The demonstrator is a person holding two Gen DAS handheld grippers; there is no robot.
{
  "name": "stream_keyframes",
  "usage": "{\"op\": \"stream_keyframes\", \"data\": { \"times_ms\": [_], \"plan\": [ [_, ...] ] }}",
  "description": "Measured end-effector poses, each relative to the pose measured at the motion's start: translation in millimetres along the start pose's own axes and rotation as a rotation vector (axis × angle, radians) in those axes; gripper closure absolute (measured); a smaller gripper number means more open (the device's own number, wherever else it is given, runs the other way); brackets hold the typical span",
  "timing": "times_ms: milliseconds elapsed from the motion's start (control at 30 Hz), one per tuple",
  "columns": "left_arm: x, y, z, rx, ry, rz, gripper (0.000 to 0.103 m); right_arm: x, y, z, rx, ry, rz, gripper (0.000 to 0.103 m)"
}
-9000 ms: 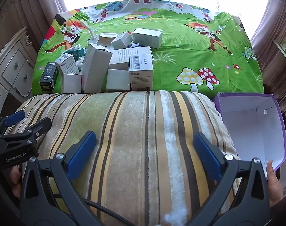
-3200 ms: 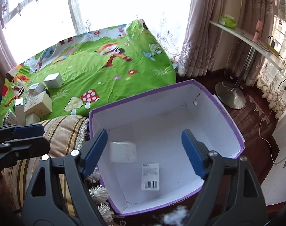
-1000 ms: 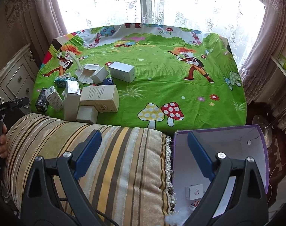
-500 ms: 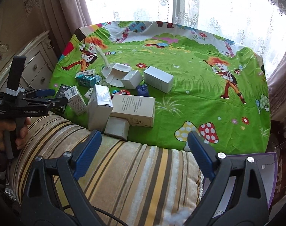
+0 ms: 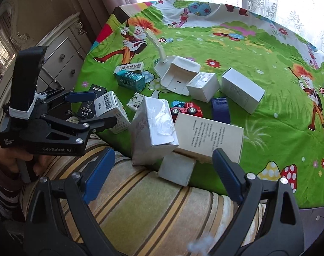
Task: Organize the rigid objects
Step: 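Grasp a white barcode box with left tool while right tool grasps a white box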
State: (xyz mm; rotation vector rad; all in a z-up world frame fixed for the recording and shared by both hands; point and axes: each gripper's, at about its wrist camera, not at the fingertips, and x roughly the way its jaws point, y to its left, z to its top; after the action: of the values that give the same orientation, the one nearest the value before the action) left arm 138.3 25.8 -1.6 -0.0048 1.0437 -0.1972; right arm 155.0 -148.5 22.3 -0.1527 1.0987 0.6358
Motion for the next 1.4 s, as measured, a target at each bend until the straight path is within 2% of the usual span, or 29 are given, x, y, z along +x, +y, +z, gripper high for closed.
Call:
{"op": "stream_keyframes", "data": {
  "times_ms": [200,300,400,567,733,1000,1400],
  "plan": [
    [6,1,-1,-0.001,0.014,-0.015,0.024,19,3,15,-0.042,0.022,0.012,0.010],
    [9,1,-2,0.000,0.021,-0.023,0.029,28,3,18,-0.046,0.038,0.027,0.019],
    [10,1,-2,0.004,0.024,-0.029,0.037,34,4,18,-0.049,0.050,0.042,0.031],
    [10,0,-3,0.011,0.025,-0.031,0.055,36,16,16,-0.092,0.054,0.064,0.053],
    [3,-1,-6,0.010,0.011,-0.021,0.056,34,25,11,-0.113,0.055,0.103,0.062],
    [-12,-6,-12,0.008,-0.016,-0.001,0.056,27,30,6,-0.107,0.028,0.094,0.064],
    [-50,-20,-22,-0.074,-0.105,-0.024,0.056,-31,24,-11,-0.052,-0.133,0.060,0.064]
  ]
}}
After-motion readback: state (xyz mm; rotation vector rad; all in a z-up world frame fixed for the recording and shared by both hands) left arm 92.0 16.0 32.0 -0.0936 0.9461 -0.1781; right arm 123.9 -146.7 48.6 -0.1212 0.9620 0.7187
